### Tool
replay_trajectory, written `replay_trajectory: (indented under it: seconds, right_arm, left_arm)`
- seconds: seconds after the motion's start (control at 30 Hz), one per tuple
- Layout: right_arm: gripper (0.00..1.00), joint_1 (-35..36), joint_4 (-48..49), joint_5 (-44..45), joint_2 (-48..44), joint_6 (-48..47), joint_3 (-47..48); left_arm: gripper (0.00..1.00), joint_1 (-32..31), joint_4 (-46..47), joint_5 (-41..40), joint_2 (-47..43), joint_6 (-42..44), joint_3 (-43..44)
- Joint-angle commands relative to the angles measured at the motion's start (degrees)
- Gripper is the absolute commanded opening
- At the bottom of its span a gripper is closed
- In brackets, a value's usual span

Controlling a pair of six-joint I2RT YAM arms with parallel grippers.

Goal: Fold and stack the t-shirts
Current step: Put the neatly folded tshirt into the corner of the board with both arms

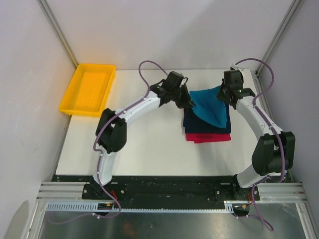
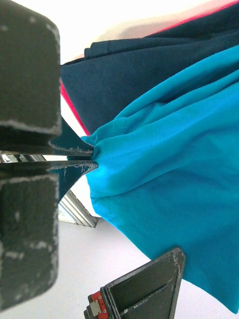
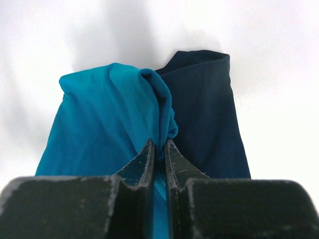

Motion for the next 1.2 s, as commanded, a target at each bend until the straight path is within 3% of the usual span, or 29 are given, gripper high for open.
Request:
replay_trajectory:
  seconds: [0.0,0.57,0.83,0.9,1.07,1.17]
  right_arm:
    - [0.0,-0.9,3.0,-0.3,-1.6,-1.2,-0.1]
    - [0.0,-2.2,3.7,-0.5,2.2,-1.2,-0.6]
    - [0.0,-3.4,3.9,1.2,5.0,-1.0,-1.3]
    - [0.09,-3.8,4.1,2.1,6.2,-1.5,-1.2]
    - [0.52,-5.0,4.7,1.9,10.1,-2.3,0.4]
    - [0.61,-5.1,0.0,2.5,12.0,-1.8,4.9]
  left_arm:
    - [0.0,-0.8,0.8,0.4,0.0,-1.3,3.4]
    - [0.0,-2.3,0.9,0.4,-0.4,-0.6,-1.2]
    - [0.0,-2.9,1.0,-0.6,-2.7,0.7,-11.6]
    - [0.0,-3.0,1.2,-1.0,-3.3,1.2,-14.8]
    - [0.05,-3.2,1.9,-1.1,-4.5,2.5,-19.4]
    - [0.15,-3.0,2.0,-1.0,-4.6,3.6,-19.4]
